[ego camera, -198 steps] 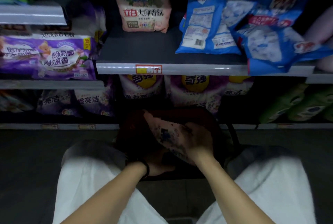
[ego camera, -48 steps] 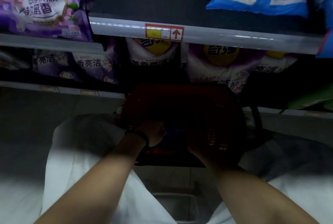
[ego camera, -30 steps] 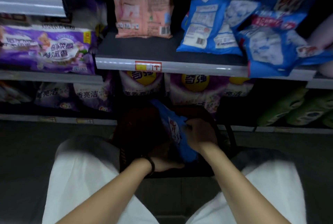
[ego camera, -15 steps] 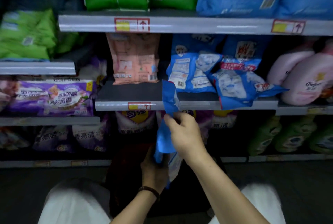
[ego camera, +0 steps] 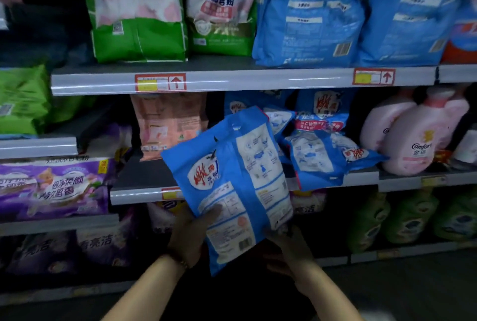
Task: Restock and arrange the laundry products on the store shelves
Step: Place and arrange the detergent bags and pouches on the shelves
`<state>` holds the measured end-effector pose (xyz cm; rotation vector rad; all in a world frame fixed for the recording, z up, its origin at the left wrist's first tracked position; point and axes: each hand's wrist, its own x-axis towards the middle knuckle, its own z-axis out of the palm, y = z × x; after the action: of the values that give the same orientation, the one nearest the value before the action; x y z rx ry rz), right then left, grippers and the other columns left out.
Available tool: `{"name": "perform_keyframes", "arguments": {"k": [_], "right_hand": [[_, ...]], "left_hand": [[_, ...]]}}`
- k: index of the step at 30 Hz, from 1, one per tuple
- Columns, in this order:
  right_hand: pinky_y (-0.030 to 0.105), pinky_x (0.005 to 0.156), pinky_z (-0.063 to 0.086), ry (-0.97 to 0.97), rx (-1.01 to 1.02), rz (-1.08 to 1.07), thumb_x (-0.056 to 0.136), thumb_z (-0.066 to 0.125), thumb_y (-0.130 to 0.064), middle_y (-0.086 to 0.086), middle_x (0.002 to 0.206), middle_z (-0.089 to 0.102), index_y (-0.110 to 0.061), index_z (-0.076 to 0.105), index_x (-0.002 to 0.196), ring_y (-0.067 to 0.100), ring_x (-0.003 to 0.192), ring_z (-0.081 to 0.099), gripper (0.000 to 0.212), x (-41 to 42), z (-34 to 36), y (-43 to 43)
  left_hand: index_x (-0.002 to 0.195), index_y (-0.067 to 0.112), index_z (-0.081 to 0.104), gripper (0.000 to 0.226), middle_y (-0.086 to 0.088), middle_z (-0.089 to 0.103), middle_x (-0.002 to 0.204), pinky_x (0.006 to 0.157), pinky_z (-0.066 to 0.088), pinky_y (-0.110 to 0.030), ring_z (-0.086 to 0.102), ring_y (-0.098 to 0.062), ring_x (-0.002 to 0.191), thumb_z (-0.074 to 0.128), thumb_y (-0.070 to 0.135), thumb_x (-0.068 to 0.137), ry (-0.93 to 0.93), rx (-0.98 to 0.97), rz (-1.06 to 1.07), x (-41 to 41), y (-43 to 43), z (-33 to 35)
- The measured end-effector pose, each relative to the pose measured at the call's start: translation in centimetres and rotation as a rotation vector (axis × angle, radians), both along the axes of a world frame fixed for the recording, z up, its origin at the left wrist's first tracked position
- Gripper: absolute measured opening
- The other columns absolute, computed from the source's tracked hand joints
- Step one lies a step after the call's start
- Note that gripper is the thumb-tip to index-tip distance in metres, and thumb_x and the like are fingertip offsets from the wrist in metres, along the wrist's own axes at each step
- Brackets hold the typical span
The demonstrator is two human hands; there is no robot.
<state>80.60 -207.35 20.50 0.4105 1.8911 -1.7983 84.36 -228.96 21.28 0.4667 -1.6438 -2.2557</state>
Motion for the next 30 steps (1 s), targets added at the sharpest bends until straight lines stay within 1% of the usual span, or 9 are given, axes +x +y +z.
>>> {"name": "perform_keyframes", "arguments": {"k": [4, 9, 13, 16, 19, 22, 25, 27, 30], "right_hand": [[0.047, 0.071, 0.064, 0.049, -0.291, -0.060, 0.092, 0.078, -0.021, 0.016, 0.101, 0.079, -0.019, 0.054, 0.135, 0.039, 0.086, 0.078, 0.049, -2.2, -0.8, -1.2], [0.056, 0.083, 0.063, 0.215, -0.330, -0.253, 0.074, 0.094, -0.037, 0.016, 0.105, 0.080, -0.021, 0.066, 0.121, 0.038, 0.086, 0.077, 0.057, -7.9, 0.5, -4.3], [0.050, 0.074, 0.065, 0.131, -0.446, -0.283, 0.092, 0.080, -0.011, 0.026, 0.102, 0.078, -0.006, 0.059, 0.119, 0.040, 0.081, 0.078, 0.034, -12.4, 2.7, -6.8], [0.049, 0.072, 0.061, 0.049, -0.370, -0.224, 0.098, 0.073, -0.011, 0.024, 0.096, 0.071, 0.003, 0.057, 0.123, 0.040, 0.082, 0.072, 0.033, -14.3, 3.5, -7.7], [0.053, 0.074, 0.060, 0.038, -0.238, -0.140, 0.102, 0.067, -0.016, 0.029, 0.092, 0.073, 0.002, 0.059, 0.112, 0.040, 0.078, 0.071, 0.022, -15.0, 3.4, -7.2], [0.051, 0.074, 0.064, 0.079, -0.143, -0.077, 0.095, 0.074, -0.024, 0.031, 0.101, 0.076, 0.000, 0.065, 0.115, 0.035, 0.075, 0.075, 0.033, -14.8, 2.5, -6.7], [0.052, 0.086, 0.064, 0.215, 0.080, 0.012, 0.088, 0.073, -0.034, 0.008, 0.097, 0.076, -0.004, 0.070, 0.121, 0.025, 0.086, 0.073, 0.045, -14.5, 0.6, -5.7], [0.051, 0.087, 0.064, 0.239, 0.133, 0.063, 0.096, 0.066, -0.030, 0.002, 0.098, 0.072, -0.012, 0.070, 0.121, 0.023, 0.088, 0.071, 0.031, -13.6, -0.1, -5.3], [0.056, 0.085, 0.063, 0.281, 0.219, 0.100, 0.091, 0.067, -0.049, -0.004, 0.093, 0.074, -0.033, 0.069, 0.099, 0.024, 0.087, 0.075, 0.019, -12.0, -1.0, -5.2]], "left_hand": [[0.124, 0.002, 0.070, 0.034, -0.023, 0.076, 0.118, 0.091, 0.059, -0.061, 0.074, -0.045, 0.103, 0.072, -0.004, 0.091, -0.019, 0.069, -0.038, -4.3, -0.4, 2.6], [0.125, -0.002, 0.068, 0.033, -0.025, 0.075, 0.119, 0.094, 0.056, -0.068, 0.073, -0.047, 0.108, 0.073, 0.004, 0.093, -0.013, -0.005, -0.115, -11.4, -2.9, 6.0], [0.130, 0.007, 0.066, 0.038, -0.013, 0.076, 0.121, 0.095, 0.060, -0.055, 0.075, -0.034, 0.108, 0.077, 0.015, 0.094, 0.015, -0.267, -0.028, -18.2, -5.1, 8.5], [0.129, 0.011, 0.058, 0.067, -0.007, 0.070, 0.126, 0.100, 0.057, -0.051, 0.069, -0.032, 0.115, 0.085, 0.046, 0.079, -0.179, -0.525, 0.192, -21.3, -4.9, 7.6], [0.141, 0.020, 0.037, 0.094, -0.007, 0.063, 0.135, 0.100, 0.057, -0.054, 0.066, -0.033, 0.117, 0.081, 0.060, 0.068, -0.199, -0.570, 0.143, -21.2, -3.3, 4.1], [0.158, 0.019, 0.015, 0.119, -0.010, 0.052, 0.151, 0.107, 0.052, -0.054, 0.057, -0.033, 0.132, 0.071, 0.072, 0.067, -0.192, -0.687, 0.061, -20.5, -3.5, 0.6], [0.160, 0.015, 0.020, 0.110, -0.013, 0.051, 0.152, 0.111, 0.048, -0.052, 0.053, -0.035, 0.136, 0.075, 0.063, 0.078, -0.191, -0.824, 0.052, -18.6, -3.4, 1.7], [0.159, 0.014, 0.028, 0.092, -0.014, 0.052, 0.149, 0.112, 0.047, -0.045, 0.052, -0.034, 0.134, 0.080, 0.037, 0.087, -0.169, -0.900, 0.072, -17.1, -3.3, 2.5], [0.150, 0.016, 0.044, 0.068, -0.012, 0.055, 0.141, 0.106, 0.048, -0.038, 0.056, -0.030, 0.126, 0.076, 0.017, 0.090, -0.093, -1.033, 0.080, -14.2, -3.8, 2.9]]}}
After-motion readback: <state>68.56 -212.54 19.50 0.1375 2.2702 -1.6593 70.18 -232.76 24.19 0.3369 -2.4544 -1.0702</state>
